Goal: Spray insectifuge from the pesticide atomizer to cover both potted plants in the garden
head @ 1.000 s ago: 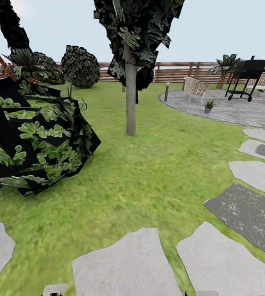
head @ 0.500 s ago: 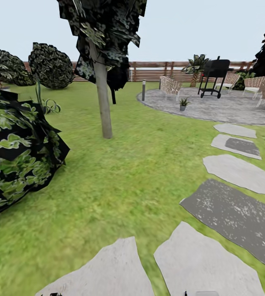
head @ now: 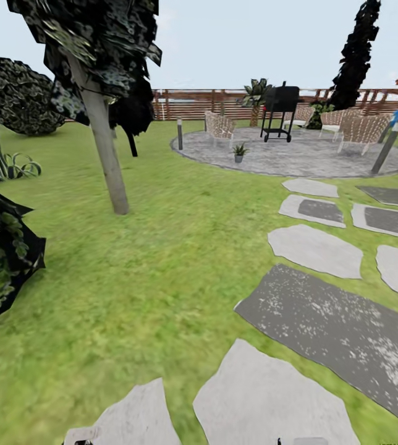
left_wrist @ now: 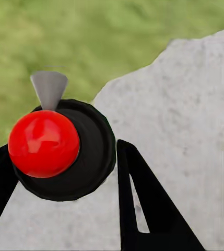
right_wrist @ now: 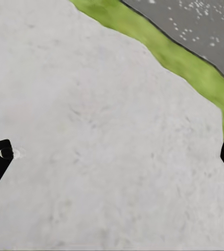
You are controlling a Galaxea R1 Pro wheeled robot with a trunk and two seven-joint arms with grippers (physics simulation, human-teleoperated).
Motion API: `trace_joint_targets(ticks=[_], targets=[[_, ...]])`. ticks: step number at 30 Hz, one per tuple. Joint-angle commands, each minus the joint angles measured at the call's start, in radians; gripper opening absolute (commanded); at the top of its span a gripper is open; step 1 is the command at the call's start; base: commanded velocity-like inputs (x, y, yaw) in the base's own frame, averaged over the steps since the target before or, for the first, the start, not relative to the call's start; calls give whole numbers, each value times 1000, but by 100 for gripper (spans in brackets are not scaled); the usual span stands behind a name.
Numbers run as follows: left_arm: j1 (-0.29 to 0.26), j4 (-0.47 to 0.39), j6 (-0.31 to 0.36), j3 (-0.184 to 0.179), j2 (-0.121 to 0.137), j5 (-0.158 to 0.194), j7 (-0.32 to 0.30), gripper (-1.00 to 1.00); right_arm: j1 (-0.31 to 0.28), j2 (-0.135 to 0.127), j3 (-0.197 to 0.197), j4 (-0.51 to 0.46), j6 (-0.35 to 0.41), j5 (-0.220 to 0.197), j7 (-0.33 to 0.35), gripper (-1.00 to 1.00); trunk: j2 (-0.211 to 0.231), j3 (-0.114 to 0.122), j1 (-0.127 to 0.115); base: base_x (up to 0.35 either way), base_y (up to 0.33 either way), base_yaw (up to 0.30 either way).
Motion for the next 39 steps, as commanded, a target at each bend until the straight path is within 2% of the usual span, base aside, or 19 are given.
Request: trace_joint_targets(ticks=[1, 24, 39], targets=[[0, 1, -3, 2, 0, 5, -4, -100, -1, 1, -8, 1, -2, 11, -4, 100, 0, -1, 0, 260, -232, -300], [0, 1, -3, 2, 0, 5, -3, -100, -1, 2, -7, 1, -1, 11, -4, 100, 0, -1, 0, 268, -226, -298], [0, -1, -3, 2, 3, 4, -3, -100, -1, 8, -6, 15, 3, 16, -2, 100, 0, -1, 0, 257, -233, -23]])
